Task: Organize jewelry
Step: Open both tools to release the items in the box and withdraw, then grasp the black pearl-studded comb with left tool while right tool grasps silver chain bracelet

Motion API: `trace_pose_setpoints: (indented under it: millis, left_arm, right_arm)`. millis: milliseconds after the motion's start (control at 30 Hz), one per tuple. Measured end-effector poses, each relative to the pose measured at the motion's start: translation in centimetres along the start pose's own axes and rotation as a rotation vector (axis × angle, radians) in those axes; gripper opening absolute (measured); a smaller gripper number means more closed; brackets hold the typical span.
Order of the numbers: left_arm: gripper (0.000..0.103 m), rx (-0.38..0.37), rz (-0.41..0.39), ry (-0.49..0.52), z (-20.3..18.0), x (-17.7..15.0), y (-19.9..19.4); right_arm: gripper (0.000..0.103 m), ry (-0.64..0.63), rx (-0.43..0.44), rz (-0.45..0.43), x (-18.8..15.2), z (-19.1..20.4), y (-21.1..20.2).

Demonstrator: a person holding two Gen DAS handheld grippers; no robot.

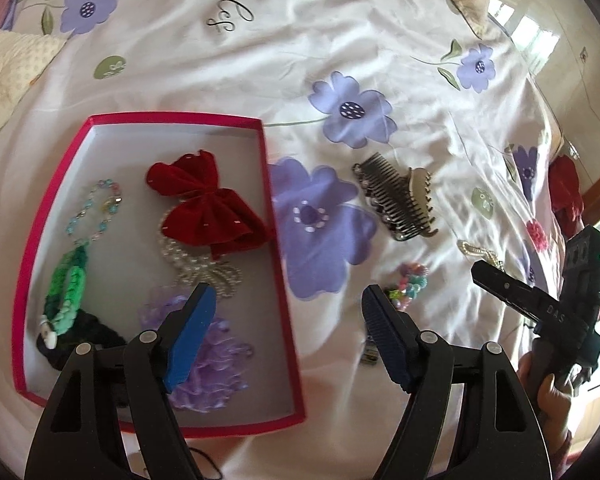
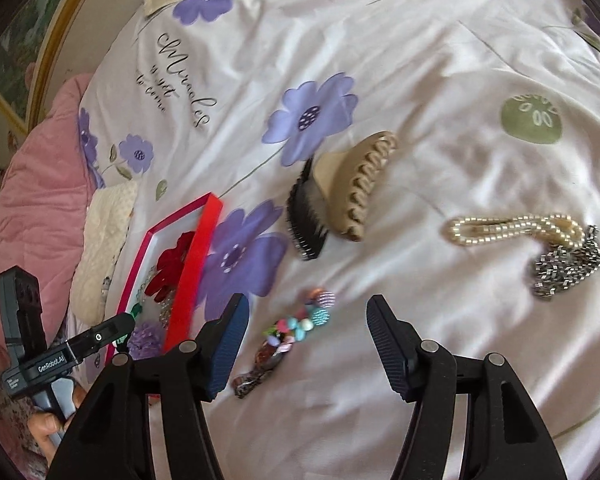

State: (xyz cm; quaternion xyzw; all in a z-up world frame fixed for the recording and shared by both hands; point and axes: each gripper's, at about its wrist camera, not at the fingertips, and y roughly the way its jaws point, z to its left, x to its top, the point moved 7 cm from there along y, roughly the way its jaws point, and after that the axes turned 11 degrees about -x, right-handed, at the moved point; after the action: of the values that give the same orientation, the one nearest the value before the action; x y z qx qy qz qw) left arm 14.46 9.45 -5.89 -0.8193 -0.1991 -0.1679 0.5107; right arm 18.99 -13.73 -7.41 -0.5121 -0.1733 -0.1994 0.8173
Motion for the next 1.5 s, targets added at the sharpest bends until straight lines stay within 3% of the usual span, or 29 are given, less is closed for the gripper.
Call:
trace_pose_setpoints:
  millis: [267,467,633,800,967,1033,1300,1500]
  left_arm:
    - [0.076,-0.018,0.032,0.023,-2.0,0.3,1.6]
    - [0.076,-0.035,0.057,0.044,-3.4,0.4,3.2]
    - [0.076,-0.066,0.088,0.04,-4.7,0.7,5.2]
    - [0.076,-0.082,0.106,0.041,-6.1,1.6,7.0]
    - [0.076,-0.101,0.117,0.003,-6.6,3.6,9.3]
    - [0.076,-0.109,0.121,-0.013,-6.5,4.5,10.2]
    - [0.076,-0.151,0.136,-0.14,-5.6,8.4,14.9]
    - [0.076,-0.14,0.168,-0.159,-5.5,9.3,18.4]
  right_arm:
    - [0.064,0.054,-0.042,-0.016,0.6,-3.9,-0.8]
    - [0.064,0.116,-0.132,-0.037,0.6,-9.4,-2.3]
    - [0.064,0.183,-0.152,-0.037,0.5,-12.8,-2.7]
    - [0.064,0.161,-0.155,-0.053,1.7,-12.7,-2.9]
    - [0.064,0.122,-0.105,-0.056,3.7,-11.0,-1.9]
    - [0.064,0.128,-0.127,-0.051,4.0,-11.2,-1.5]
    - [0.064,0.195,-0.178,-0.057,2.1,-15.2,-3.0]
    - [0.064,0.194,-0.177,-0.029,0.4,-15.8,-3.3]
